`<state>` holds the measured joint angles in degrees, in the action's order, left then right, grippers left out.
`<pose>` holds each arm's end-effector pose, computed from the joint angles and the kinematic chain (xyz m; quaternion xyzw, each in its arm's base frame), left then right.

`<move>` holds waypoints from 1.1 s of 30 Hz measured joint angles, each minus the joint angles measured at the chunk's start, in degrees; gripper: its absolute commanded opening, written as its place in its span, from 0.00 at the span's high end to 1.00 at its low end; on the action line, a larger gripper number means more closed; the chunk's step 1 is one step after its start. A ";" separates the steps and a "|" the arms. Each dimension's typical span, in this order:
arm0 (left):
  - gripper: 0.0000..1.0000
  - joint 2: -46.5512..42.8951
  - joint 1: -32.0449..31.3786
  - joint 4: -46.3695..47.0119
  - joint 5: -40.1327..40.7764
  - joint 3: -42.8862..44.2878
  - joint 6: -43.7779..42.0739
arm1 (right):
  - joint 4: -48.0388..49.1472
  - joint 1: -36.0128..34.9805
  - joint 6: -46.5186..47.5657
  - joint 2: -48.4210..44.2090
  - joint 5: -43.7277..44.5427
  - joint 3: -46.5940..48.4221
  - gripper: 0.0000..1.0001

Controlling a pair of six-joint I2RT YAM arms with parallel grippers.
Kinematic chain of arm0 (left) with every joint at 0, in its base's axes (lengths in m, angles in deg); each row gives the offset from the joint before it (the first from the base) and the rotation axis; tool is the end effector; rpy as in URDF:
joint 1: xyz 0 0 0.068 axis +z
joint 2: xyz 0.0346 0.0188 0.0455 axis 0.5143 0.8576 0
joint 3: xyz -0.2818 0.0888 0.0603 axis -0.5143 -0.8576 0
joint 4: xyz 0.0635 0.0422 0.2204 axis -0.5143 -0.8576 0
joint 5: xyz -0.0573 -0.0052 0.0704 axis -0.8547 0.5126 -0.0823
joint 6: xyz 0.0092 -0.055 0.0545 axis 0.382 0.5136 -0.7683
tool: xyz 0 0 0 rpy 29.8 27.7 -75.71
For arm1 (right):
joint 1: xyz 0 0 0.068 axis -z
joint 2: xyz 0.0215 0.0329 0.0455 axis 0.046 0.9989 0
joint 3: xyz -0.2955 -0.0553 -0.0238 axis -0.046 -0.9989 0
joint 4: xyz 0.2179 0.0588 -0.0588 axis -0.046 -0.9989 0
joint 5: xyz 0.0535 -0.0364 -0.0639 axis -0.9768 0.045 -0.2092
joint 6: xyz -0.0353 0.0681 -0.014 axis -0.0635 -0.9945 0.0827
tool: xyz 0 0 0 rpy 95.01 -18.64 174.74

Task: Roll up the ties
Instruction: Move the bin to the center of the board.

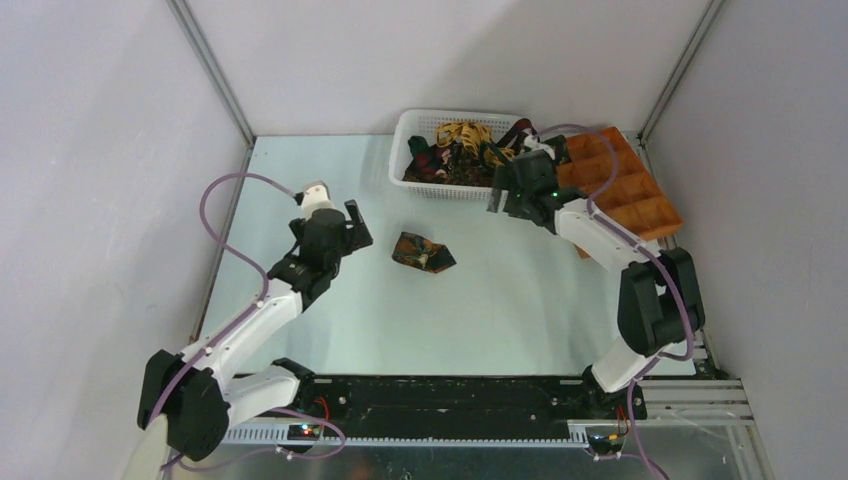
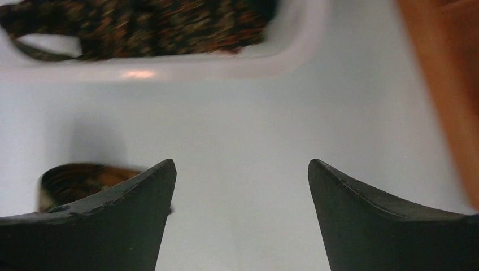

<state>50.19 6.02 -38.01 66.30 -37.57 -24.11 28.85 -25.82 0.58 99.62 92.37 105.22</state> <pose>0.2105 -0.0648 0.2799 -0.1500 0.8413 -0.0415 0.5177 0.3405 0.1366 0.2721 0.0813 0.9136 0.1255 0.3781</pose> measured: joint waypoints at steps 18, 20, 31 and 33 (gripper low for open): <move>0.03 1.75 0.09 2.58 0.07 -2.97 -0.39 | 0.61 19.37 16.83 6.05 0.57 1.57 0.38; 0.03 1.81 0.09 2.86 0.07 -2.97 -0.42 | 1.46 20.87 15.52 8.52 -1.92 1.70 0.45; 0.04 2.58 0.09 4.07 0.50 -2.97 -1.09 | 10.08 22.88 0.96 14.03 -11.39 7.56 0.36; 0.04 2.58 0.09 4.09 0.59 -2.97 -1.38 | 12.11 22.77 -1.53 14.23 -12.76 7.67 0.33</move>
<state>52.77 6.11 -33.92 66.89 -40.55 -25.49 40.96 -3.04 -0.95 113.85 79.61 112.89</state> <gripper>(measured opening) 0.964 0.629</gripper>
